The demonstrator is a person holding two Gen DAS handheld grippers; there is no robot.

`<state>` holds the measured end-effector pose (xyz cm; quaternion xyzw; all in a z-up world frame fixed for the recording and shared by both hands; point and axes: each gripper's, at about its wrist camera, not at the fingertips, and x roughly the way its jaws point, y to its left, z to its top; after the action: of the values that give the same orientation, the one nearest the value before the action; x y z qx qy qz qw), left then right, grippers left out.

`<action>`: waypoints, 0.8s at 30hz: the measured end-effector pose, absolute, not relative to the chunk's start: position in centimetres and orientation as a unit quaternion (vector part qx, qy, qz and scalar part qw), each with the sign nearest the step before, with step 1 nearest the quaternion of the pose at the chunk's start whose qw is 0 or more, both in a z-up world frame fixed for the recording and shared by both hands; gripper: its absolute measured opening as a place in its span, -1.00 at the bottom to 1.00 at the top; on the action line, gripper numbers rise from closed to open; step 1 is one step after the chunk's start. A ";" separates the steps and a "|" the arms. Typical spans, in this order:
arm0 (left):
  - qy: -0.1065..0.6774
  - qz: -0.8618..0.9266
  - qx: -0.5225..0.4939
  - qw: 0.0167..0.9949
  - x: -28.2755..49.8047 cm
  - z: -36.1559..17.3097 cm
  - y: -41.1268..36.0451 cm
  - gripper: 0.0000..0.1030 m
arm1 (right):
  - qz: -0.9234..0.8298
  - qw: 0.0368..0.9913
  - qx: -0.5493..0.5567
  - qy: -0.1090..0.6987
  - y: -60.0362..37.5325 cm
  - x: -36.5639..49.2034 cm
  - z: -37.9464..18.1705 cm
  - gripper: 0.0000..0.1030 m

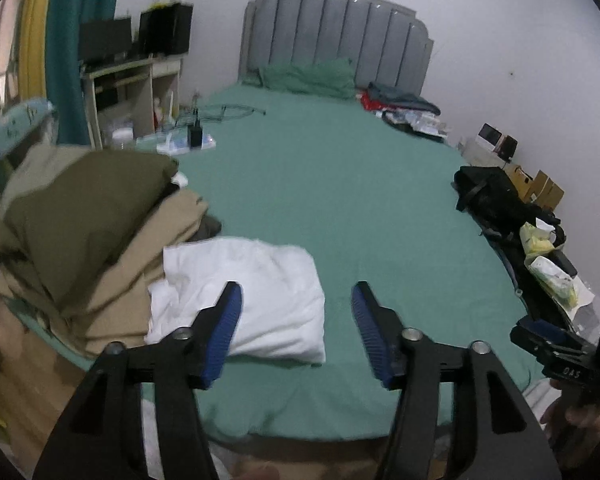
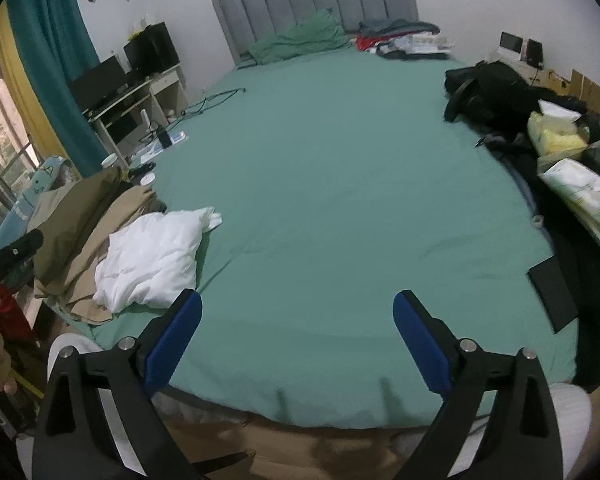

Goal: Fold large clothes

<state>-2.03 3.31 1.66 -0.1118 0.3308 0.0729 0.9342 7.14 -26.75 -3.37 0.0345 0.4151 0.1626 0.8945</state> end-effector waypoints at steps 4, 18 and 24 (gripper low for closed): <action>0.314 0.073 -0.084 0.943 -2.0 3.3 1.9 0.36 | 0.151 0.903 0.033 0.401 -28.2 7.1 -1.9 0.87; 0.218 0.077 -0.050 0.972 -3.7 8.8 -0.7 0.41 | 0.120 0.936 0.013 0.331 -30.6 5.6 4.3 0.88; 0.186 0.069 -0.053 0.979 -4.6 10.7 -1.2 0.41 | 0.116 0.946 0.001 0.302 -30.8 4.7 6.8 0.89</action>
<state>-4.57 -1.19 10.73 -0.0527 0.1865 0.0694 0.9786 4.74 -30.82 6.82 0.0005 0.3017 0.1158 0.9464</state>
